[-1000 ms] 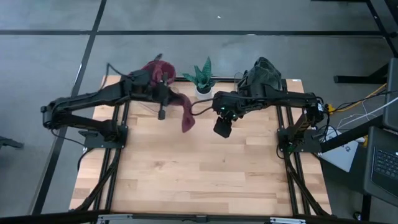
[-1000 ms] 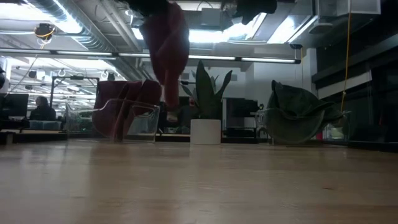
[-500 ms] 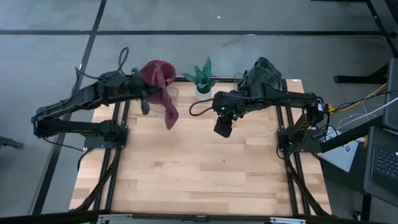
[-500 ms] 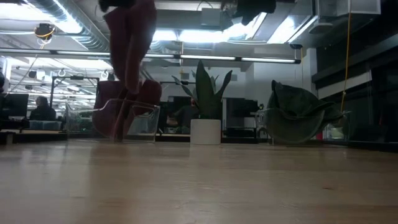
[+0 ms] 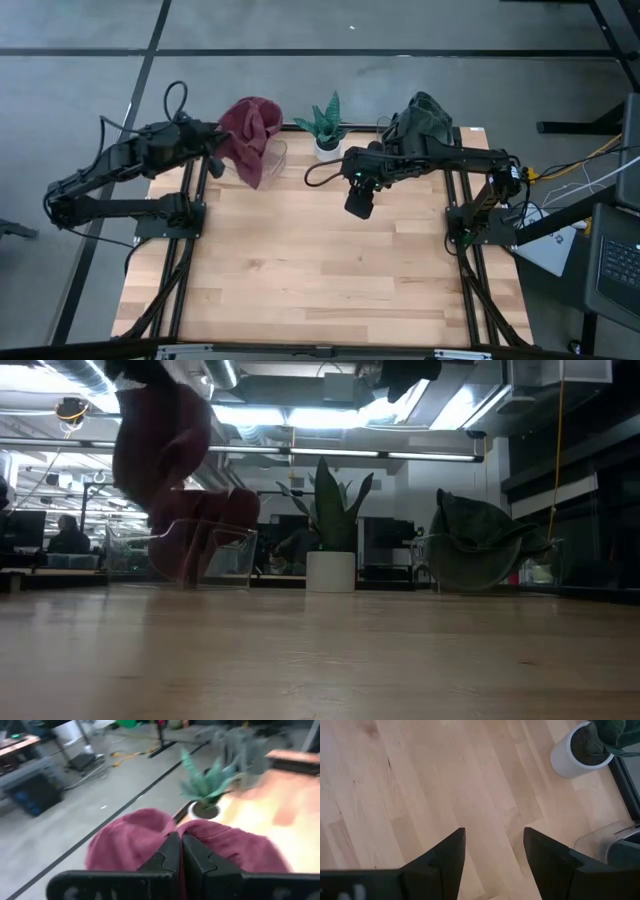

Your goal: Pick & Place hat

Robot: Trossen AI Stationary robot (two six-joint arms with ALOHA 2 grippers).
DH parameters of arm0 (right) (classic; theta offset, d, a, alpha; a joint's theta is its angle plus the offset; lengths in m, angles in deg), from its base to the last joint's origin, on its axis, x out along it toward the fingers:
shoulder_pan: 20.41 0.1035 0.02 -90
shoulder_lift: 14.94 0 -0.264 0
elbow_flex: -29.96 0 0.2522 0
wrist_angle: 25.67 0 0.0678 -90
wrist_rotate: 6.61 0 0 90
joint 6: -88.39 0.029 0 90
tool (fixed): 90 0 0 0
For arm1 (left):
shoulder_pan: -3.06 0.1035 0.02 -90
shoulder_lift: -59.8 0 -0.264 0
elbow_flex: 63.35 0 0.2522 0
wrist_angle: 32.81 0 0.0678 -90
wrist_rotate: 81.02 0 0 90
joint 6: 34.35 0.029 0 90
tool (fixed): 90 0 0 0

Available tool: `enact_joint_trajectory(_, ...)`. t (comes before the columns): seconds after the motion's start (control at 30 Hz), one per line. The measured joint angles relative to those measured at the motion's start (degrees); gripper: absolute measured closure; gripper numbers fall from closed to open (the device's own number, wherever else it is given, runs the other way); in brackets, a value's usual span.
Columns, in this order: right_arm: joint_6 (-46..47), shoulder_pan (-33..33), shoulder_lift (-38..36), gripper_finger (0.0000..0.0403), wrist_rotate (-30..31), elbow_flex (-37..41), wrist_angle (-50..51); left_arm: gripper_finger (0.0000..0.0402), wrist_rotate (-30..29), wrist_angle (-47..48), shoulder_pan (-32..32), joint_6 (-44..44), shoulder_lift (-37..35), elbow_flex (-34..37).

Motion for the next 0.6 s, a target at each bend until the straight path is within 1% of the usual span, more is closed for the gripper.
enact_joint_trajectory(0.07,0.00,0.00,0.00,0.0204,-0.01,0.02,0.00,0.0399,-2.01,0.55,0.00,-0.30,0.07,0.33)
enact_joint_trajectory(0.23,0.06,0.00,0.00,0.0204,-0.04,0.02,-0.02,0.0399,-3.19,-0.05,0.92,-1.48,0.07,3.67)
enact_joint_trajectory(0.43,0.50,0.10,0.00,0.0204,-0.13,0.02,-0.04,0.0399,-1.34,0.09,4.93,-3.85,0.11,7.95)
enact_joint_trajectory(0.6,1.50,0.22,0.00,0.0204,-0.13,0.03,-0.04,0.0399,-1.72,0.01,8.77,-3.85,0.13,11.01)
